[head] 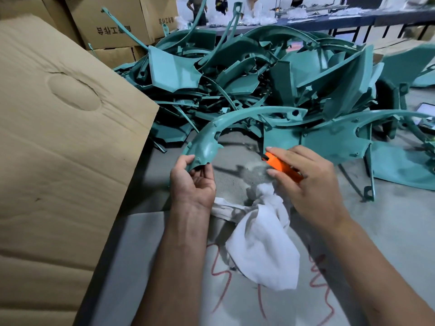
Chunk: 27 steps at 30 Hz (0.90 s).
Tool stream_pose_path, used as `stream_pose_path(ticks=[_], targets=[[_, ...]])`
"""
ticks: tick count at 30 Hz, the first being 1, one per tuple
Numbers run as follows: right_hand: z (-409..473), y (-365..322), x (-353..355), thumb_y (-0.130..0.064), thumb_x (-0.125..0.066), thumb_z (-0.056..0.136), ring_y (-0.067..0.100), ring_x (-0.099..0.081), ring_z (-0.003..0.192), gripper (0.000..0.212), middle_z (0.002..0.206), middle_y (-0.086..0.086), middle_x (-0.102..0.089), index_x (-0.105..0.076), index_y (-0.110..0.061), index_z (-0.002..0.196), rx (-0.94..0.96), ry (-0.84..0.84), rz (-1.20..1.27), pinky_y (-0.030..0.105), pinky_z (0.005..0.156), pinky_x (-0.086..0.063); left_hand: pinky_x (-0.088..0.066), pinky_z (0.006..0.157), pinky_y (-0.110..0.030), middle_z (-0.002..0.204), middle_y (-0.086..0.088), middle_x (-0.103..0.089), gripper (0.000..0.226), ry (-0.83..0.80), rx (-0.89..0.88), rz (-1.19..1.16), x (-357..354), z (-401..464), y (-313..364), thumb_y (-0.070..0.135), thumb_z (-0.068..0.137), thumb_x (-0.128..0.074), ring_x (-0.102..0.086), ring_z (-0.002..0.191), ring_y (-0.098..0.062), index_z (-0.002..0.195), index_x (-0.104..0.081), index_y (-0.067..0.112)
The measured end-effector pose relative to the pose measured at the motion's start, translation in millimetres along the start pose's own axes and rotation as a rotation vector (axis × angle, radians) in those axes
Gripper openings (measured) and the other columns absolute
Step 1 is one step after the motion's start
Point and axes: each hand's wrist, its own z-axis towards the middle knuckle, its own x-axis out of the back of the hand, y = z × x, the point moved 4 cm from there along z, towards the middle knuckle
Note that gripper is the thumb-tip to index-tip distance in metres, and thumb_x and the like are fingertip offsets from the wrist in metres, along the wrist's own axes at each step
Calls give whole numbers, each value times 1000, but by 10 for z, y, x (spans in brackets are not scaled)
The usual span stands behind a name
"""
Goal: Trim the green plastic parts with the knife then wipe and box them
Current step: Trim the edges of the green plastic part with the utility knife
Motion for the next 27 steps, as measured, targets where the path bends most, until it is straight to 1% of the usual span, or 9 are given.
stream_pose_path(ticks=[3, 8, 12, 16, 19, 21, 23, 25, 27], targets=[[-16, 55, -31, -25, -82, 89, 23, -61, 93, 41, 99, -1, -66, -75, -21, 128, -62, -64, -126, 44, 80, -54, -63, 66, -25, 66, -5, -73, 12, -44, -60, -13, -18, 1, 51, 4, 96, -58, -72, 75, -17, 87, -65, 2], [-46, 245, -8, -29, -84, 86, 26, -54, 99, 42, 96, -1, -61, -75, -25, 127, -337, -103, -379, 41, 82, -49, -61, 69, -24, 76, -7, -76, 16, -143, -132, -48, -38, 6, 119, 4, 98, -55, -74, 70, -16, 89, -68, 3], [-10, 106, 99, -53, -74, 88, 14, -61, 94, 36, 94, -11, -67, -76, -29, 115, -344, 24, -71, 34, 82, -50, -62, 65, -24, 91, -11, -78, 15, -264, -141, -36, -73, -6, 96, 2, 99, -55, -76, 80, -18, 105, -68, 1], [-56, -214, -136, -62, -71, 81, -6, -65, 105, 41, 118, -33, -65, -66, -57, 121, -188, -641, 351, 12, 78, -52, -61, 88, -33, 124, -16, -72, 37, -323, -189, 11, -95, -13, 66, 1, 97, -56, -75, 102, -22, 134, -62, 3], [-212, -326, -329, -66, -85, 68, 1, -48, 133, 82, 141, -30, -52, -54, -51, 142, -43, -947, 227, 23, 108, -41, -62, 86, -37, 119, -14, -74, 31, -353, -159, 45, -104, -3, 67, 2, 96, -57, -75, 101, -24, 125, -66, 4], [-233, -357, -422, -50, -91, 71, 10, -48, 129, 64, 138, -21, -54, -67, -44, 130, 27, -924, 59, 36, 110, -40, -62, 86, -39, 114, -15, -76, 26, -371, -113, 55, -97, -1, 62, 5, 95, -56, -76, 100, -26, 119, -68, 3], [-183, -368, -394, -21, -88, 80, 14, -60, 115, 33, 123, -11, -67, -78, -28, 110, 3, -779, 92, 39, 97, -49, -60, 91, -44, 117, -18, -74, 32, -422, -69, 10, -94, -13, 62, 5, 94, -53, -74, 105, -32, 123, -65, 3], [-100, -341, -266, -5, -80, 85, 11, -68, 88, 18, 97, -8, -73, -76, -21, 95, -170, -619, 337, 35, 71, -56, -57, 97, -50, 120, -19, -73, 37, -471, -66, -15, -112, -26, 67, 3, 91, -53, -72, 110, -34, 126, -63, 3], [-50, -278, -84, -4, -74, 85, 8, -67, 69, 19, 82, -6, -72, -74, -23, 85, -416, -394, 788, 23, 56, -53, -57, 97, -51, 122, -19, -72, 43, -478, -79, -32, -117, -33, 62, 2, 85, -57, -71, 112, -34, 128, -63, 5]])
